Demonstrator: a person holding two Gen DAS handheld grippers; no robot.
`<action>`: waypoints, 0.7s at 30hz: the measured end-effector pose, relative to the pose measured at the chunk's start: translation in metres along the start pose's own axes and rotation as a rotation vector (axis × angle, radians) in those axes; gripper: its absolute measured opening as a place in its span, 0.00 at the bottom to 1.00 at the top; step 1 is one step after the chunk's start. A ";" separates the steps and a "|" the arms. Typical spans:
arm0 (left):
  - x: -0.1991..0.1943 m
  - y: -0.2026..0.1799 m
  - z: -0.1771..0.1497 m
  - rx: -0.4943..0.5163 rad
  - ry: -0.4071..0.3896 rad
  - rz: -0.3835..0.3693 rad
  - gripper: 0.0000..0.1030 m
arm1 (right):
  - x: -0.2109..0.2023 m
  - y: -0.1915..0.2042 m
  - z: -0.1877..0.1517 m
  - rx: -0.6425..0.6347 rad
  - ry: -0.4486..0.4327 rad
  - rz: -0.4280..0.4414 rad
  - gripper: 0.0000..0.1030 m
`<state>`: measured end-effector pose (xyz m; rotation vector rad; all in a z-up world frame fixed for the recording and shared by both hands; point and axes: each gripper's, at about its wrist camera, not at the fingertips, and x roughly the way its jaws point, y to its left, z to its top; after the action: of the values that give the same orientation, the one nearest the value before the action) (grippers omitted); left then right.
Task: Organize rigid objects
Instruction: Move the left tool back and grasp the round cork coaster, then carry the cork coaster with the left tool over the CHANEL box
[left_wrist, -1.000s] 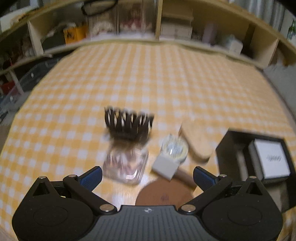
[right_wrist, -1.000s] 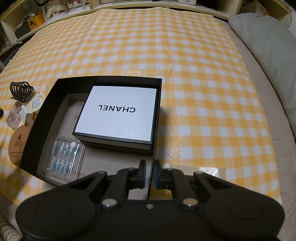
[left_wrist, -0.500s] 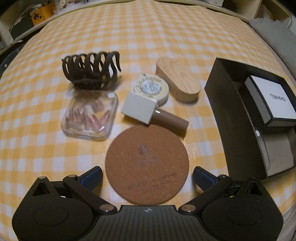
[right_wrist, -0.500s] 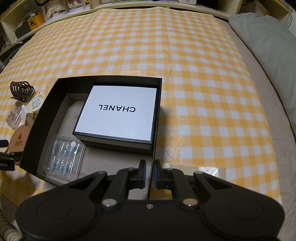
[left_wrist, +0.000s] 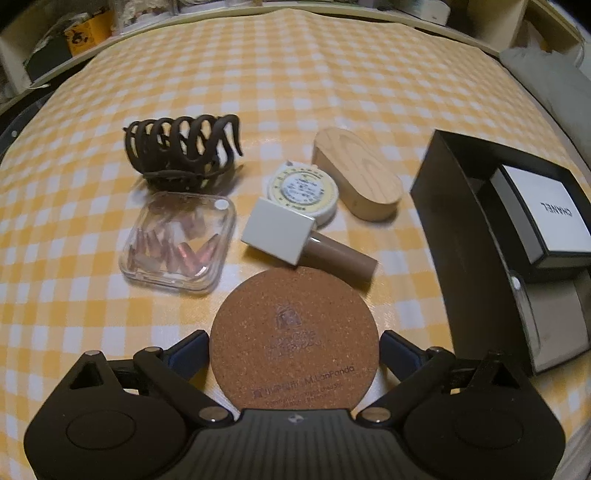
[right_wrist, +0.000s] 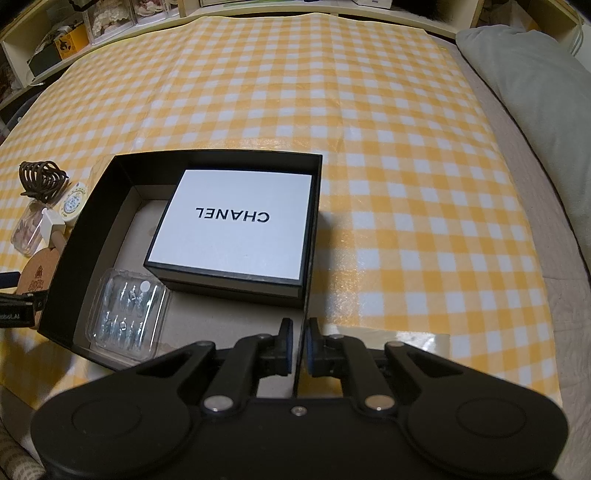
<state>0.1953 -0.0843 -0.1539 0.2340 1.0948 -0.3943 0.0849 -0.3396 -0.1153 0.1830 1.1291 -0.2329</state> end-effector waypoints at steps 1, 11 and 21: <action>-0.001 -0.001 0.000 0.008 0.008 -0.007 0.94 | 0.001 0.001 0.000 0.001 0.000 0.000 0.05; -0.032 0.001 0.005 -0.054 -0.061 -0.051 0.94 | 0.001 -0.001 -0.001 -0.001 -0.001 -0.002 0.05; -0.091 0.005 0.021 -0.109 -0.253 -0.089 0.94 | -0.002 -0.001 -0.001 -0.010 -0.003 -0.013 0.05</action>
<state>0.1787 -0.0703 -0.0633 0.0374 0.8762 -0.4297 0.0834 -0.3404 -0.1140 0.1669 1.1285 -0.2390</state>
